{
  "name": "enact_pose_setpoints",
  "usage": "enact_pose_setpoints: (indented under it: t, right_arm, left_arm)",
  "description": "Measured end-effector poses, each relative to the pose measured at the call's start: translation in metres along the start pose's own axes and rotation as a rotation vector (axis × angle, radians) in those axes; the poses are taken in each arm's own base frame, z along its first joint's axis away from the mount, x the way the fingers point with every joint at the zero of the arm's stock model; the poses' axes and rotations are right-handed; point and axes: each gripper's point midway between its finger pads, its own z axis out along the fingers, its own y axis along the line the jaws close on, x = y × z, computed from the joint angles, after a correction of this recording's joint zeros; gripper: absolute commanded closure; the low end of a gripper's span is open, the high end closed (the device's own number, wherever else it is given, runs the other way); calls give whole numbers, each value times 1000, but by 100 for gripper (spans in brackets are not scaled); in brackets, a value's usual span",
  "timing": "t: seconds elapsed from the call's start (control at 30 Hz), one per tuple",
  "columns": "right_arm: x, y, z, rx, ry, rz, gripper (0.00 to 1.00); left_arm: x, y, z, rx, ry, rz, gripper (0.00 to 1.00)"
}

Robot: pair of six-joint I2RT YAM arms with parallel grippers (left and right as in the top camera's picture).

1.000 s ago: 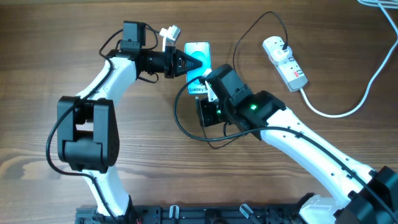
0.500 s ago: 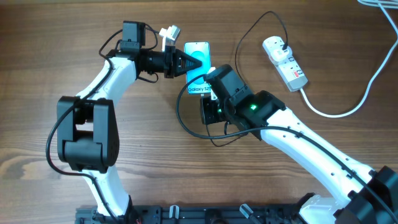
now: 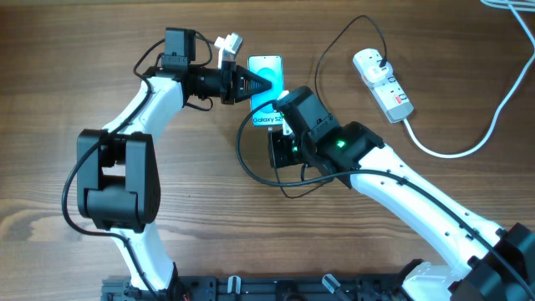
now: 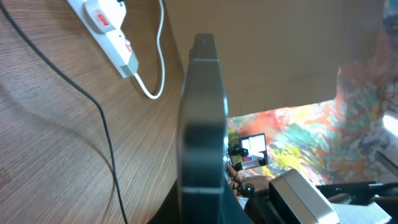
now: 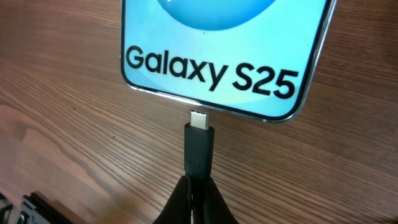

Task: Plug charger to phone and switch on socket
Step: 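Push the USB-C plug up into the phone's port with the right gripper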

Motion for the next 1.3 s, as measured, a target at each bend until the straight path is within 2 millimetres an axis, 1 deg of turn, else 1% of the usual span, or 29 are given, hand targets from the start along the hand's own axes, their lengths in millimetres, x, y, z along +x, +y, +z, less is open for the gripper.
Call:
enact_pose_setpoints:
  t: [1.0, 1.3]
  right_arm:
    - [-5, 3, 0, -10, -21, -3, 96]
    - [-10, 5, 0, -18, -41, -6, 96]
  left_arm:
    - [1, -2, 0, 14, 5, 3, 96]
    - [0, -2, -2, 13, 1, 6, 96]
